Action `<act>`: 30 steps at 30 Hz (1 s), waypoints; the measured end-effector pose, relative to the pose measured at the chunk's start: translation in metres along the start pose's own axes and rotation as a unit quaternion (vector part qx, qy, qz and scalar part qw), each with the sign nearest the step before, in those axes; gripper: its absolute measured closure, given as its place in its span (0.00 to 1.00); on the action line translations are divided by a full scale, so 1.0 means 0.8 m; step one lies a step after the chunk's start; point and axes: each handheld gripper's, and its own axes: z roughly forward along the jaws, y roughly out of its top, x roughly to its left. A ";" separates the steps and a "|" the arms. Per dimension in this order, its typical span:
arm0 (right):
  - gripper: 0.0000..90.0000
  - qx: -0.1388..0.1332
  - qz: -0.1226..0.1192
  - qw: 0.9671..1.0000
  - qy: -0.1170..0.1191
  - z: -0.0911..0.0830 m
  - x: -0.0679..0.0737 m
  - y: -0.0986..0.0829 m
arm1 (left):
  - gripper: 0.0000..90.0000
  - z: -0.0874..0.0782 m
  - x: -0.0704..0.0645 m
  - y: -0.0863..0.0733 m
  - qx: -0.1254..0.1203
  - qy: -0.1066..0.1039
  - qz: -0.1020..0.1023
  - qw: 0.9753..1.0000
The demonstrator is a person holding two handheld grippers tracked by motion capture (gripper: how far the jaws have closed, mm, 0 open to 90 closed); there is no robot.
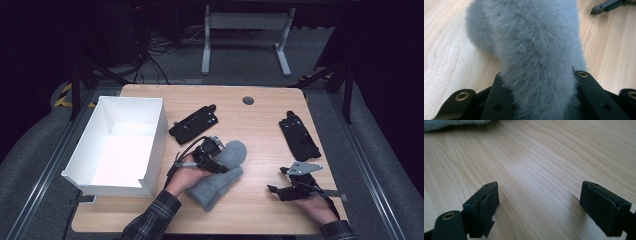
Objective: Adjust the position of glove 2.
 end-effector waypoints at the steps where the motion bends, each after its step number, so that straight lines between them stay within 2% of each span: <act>1: 0.18 0.000 0.000 1.000 0.000 0.000 0.000 0.000 | 0.76 -0.006 -0.002 0.002 -0.008 -0.002 -0.001 1.000; 11: 0.18 0.000 0.000 1.000 0.000 0.000 0.000 0.000 | 0.76 -0.054 -0.014 0.022 -0.050 0.022 -0.002 0.999; 22: 0.18 0.000 0.000 1.000 0.000 0.000 0.000 0.000 | 0.76 -0.109 -0.026 0.043 -0.085 0.054 -0.001 0.995; 30: 0.18 0.000 0.000 1.000 0.000 0.000 0.000 0.000 | 0.76 -0.153 -0.030 0.057 -0.100 0.076 0.006 0.992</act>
